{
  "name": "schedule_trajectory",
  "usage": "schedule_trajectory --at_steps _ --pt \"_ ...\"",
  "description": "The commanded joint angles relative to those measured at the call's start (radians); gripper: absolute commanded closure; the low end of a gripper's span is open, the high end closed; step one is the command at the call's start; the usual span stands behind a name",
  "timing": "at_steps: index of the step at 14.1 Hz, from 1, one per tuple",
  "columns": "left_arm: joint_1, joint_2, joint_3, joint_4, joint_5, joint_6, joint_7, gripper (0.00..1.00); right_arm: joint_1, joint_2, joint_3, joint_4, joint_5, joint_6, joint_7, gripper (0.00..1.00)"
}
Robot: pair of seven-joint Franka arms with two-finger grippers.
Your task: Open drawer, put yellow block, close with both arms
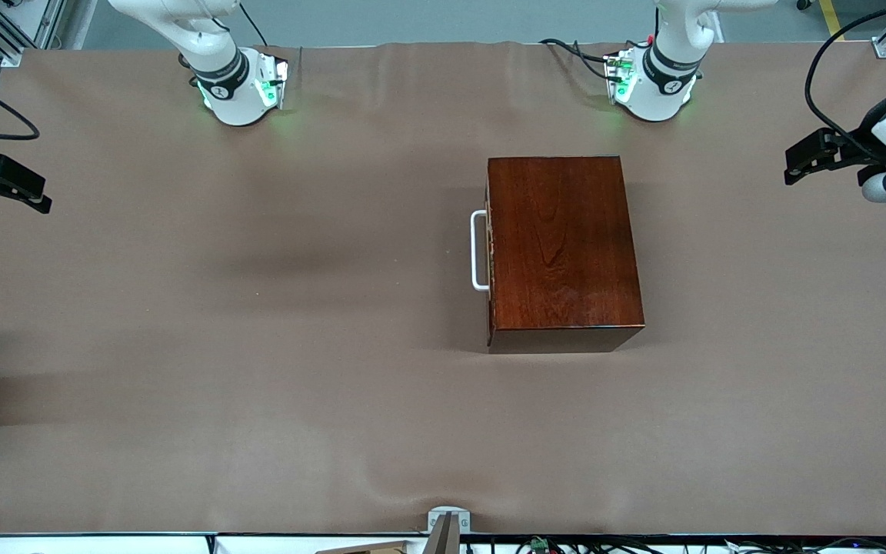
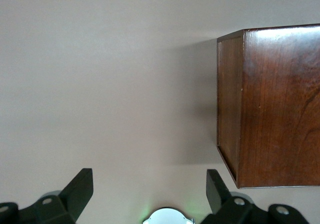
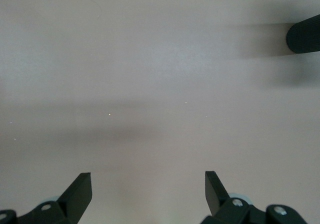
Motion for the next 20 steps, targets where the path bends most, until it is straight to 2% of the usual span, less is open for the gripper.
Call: schedule_trajectory --at_steps 1,7,12,16,20 --pt "0.013 0.002 -0.009 0.016 -0.016 -0.021 0.009 0.0 -0.018 -0.002 0.015 0.002 0.018 0.0 0.007 0.0" --pt "0.013 0.0 -0.009 -0.029 -0.013 0.092 0.003 0.0 -0.018 -0.002 0.015 0.002 0.018 0.0 0.007 0.0" --pt "0.009 -0.006 -0.01 -0.029 -0.013 0.094 0.005 0.0 -0.017 0.002 0.015 0.002 0.02 0.003 0.009 0.0" --pt "0.009 -0.007 -0.012 -0.031 -0.013 0.094 0.005 0.0 -0.028 0.009 0.013 0.002 0.081 0.019 0.007 0.0" --pt "0.007 -0.009 -0.01 -0.034 -0.013 0.094 0.003 0.0 -0.026 0.009 0.013 0.001 0.081 0.025 0.007 0.0"
